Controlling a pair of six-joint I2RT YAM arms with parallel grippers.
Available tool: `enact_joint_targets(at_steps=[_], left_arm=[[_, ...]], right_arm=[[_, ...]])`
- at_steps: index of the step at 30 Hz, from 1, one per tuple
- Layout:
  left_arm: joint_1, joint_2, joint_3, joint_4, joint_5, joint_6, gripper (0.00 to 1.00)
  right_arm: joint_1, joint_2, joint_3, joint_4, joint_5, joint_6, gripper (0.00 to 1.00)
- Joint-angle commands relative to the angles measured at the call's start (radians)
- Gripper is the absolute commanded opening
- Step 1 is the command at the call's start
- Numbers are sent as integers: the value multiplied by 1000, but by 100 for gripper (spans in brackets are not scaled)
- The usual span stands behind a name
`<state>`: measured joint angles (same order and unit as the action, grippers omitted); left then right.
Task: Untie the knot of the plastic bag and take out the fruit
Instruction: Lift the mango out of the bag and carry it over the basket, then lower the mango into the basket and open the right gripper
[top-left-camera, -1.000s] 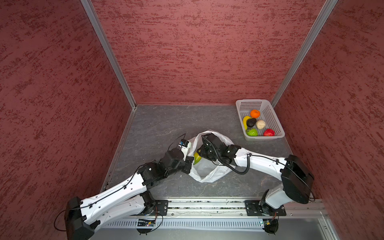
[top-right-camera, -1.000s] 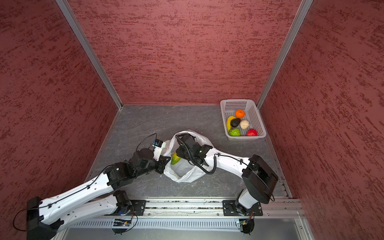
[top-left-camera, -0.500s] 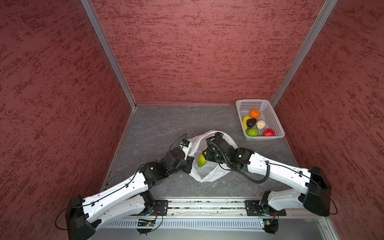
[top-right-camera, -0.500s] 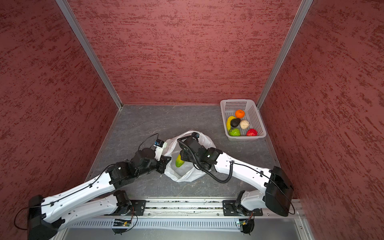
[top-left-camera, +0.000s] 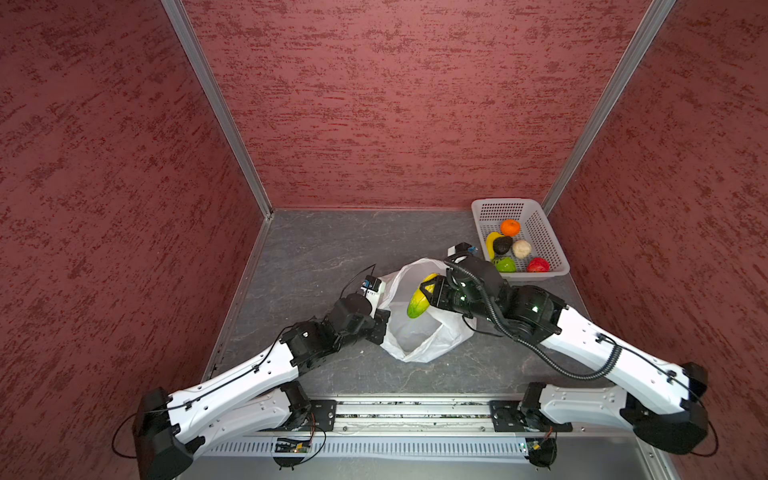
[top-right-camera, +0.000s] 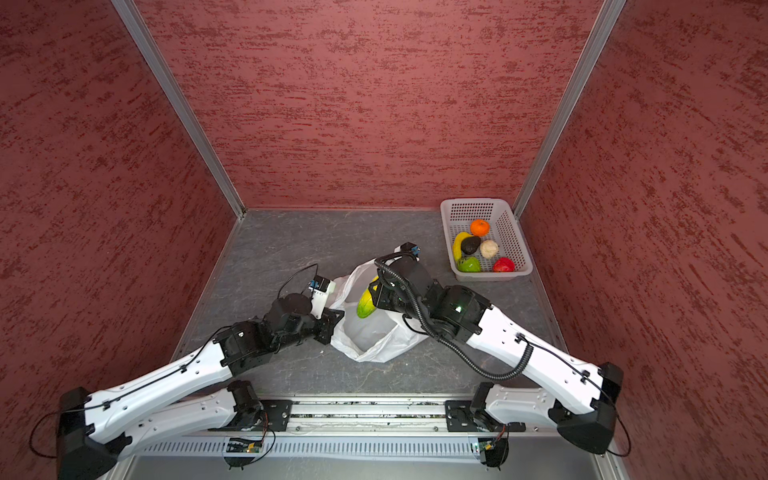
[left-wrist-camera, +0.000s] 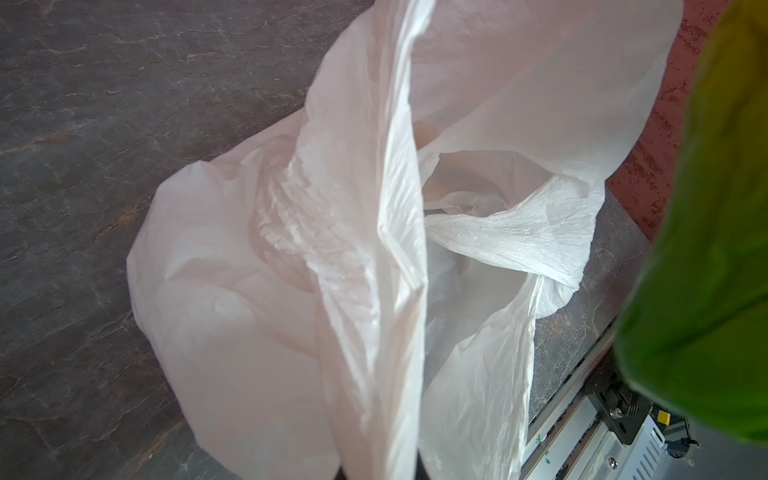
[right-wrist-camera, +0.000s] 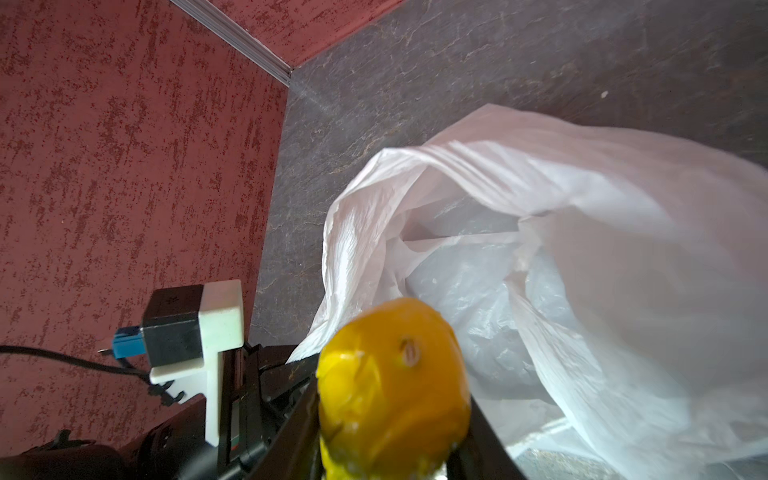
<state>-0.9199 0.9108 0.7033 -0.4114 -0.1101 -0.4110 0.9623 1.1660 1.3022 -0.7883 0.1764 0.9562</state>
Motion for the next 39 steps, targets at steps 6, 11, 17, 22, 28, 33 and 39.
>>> enact_joint_targets(at_steps=[6,11,17,22,28,33,39], left_arm=[[4,-11,22,12,-7,-3,0],[-8,-20,19,6,-20,-9,0],[-35,-26,11,15,-47,-21,0],[-61,-24,-2,39,-65,-38,0],[-81,-41,-16,47,-97,-49,0],[-94,-55,-28,49,-110,-57,0],[-110,-65,-44,61,-133,-75,0]], right_arm=[[-250,-75,81,-117,19,-94,18],[-505,-87,73,-82,-49,-194,18],[-763,-40,30,44,-113,-269,17],[-936,53,-16,164,-142,-304,17],[-1064,207,-47,338,-160,-273,16],[-1117,401,24,425,-190,-246,16],[-1149,613,154,473,-218,-220,16]])
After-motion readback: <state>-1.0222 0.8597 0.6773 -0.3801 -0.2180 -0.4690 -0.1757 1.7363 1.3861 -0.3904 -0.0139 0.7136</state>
